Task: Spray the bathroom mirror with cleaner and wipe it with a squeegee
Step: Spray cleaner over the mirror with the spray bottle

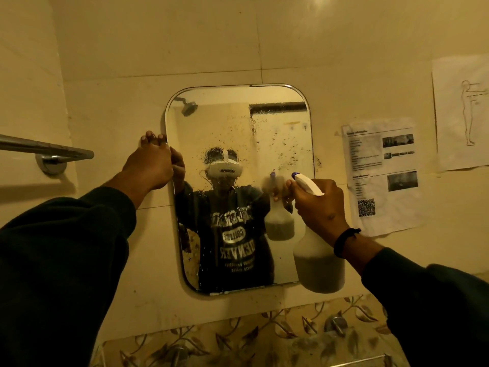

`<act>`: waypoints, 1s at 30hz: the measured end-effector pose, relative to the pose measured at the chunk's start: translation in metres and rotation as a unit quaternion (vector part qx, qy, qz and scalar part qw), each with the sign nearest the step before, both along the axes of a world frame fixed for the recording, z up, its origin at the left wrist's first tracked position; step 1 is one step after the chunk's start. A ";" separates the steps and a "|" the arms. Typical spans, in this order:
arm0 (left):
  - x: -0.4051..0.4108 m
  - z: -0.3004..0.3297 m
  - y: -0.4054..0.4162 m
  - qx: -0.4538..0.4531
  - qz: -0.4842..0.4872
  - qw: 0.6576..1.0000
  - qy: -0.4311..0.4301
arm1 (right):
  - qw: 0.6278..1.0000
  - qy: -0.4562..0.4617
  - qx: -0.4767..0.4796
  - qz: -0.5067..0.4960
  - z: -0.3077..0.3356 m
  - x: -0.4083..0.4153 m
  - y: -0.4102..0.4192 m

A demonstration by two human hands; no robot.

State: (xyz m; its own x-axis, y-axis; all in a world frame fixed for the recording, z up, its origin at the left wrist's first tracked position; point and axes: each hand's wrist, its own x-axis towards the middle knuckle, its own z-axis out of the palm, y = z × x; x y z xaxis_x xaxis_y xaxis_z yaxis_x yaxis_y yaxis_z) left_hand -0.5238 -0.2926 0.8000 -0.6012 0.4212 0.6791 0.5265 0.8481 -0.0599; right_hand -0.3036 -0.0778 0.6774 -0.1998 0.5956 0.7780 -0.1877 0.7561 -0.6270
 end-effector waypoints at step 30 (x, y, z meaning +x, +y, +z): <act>-0.007 0.000 -0.001 0.000 -0.008 1.000 -0.001 | 0.994 0.058 -0.080 -0.037 0.015 0.038 0.039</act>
State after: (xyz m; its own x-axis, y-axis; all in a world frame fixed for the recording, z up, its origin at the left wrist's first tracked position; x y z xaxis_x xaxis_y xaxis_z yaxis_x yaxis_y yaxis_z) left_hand -0.5307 -0.2936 0.7997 -0.5965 0.4311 0.6770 0.5397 0.8398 -0.0592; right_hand -0.2653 -0.0383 0.6924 -0.0656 0.7235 0.6872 -0.2126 0.6627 -0.7180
